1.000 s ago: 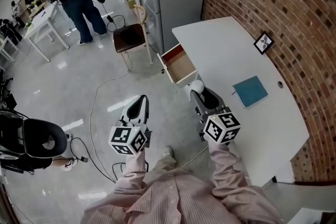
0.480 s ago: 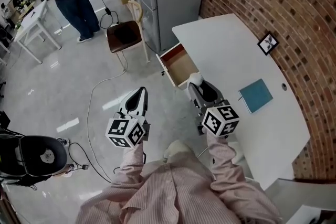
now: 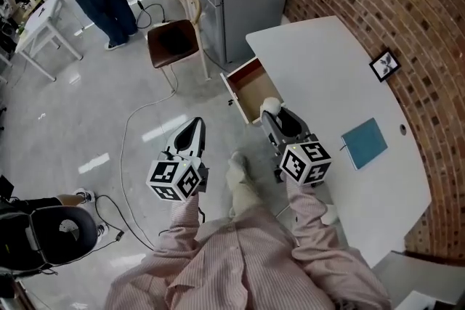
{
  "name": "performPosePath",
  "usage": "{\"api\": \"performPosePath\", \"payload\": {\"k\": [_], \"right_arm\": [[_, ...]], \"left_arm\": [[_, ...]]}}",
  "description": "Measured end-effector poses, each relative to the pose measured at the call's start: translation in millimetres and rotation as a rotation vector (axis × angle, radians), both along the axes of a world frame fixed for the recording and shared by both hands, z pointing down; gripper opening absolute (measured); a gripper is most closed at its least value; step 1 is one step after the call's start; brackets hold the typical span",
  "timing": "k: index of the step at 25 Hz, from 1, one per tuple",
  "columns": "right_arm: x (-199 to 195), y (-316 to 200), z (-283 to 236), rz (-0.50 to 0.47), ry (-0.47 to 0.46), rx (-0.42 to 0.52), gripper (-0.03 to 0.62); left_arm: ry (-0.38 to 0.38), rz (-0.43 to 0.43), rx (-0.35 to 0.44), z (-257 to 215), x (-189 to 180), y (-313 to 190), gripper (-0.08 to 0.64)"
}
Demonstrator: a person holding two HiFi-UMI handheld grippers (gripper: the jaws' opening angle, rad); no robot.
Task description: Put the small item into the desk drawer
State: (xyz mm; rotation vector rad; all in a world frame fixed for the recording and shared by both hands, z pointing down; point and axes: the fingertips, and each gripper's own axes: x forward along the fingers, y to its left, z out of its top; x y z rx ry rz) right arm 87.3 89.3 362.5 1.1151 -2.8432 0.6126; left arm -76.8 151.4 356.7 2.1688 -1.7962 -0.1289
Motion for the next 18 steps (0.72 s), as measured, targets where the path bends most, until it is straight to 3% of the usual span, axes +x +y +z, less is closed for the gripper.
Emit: {"api": "performPosePath", "payload": {"k": [18], "right_arm": [[-54.2, -178.2, 56.9, 0.032, 0.069, -0.136, 0.152]], "left_arm": [[0.048, 0.084, -0.180, 53.5, -40.3, -183.0, 0.000]]}}
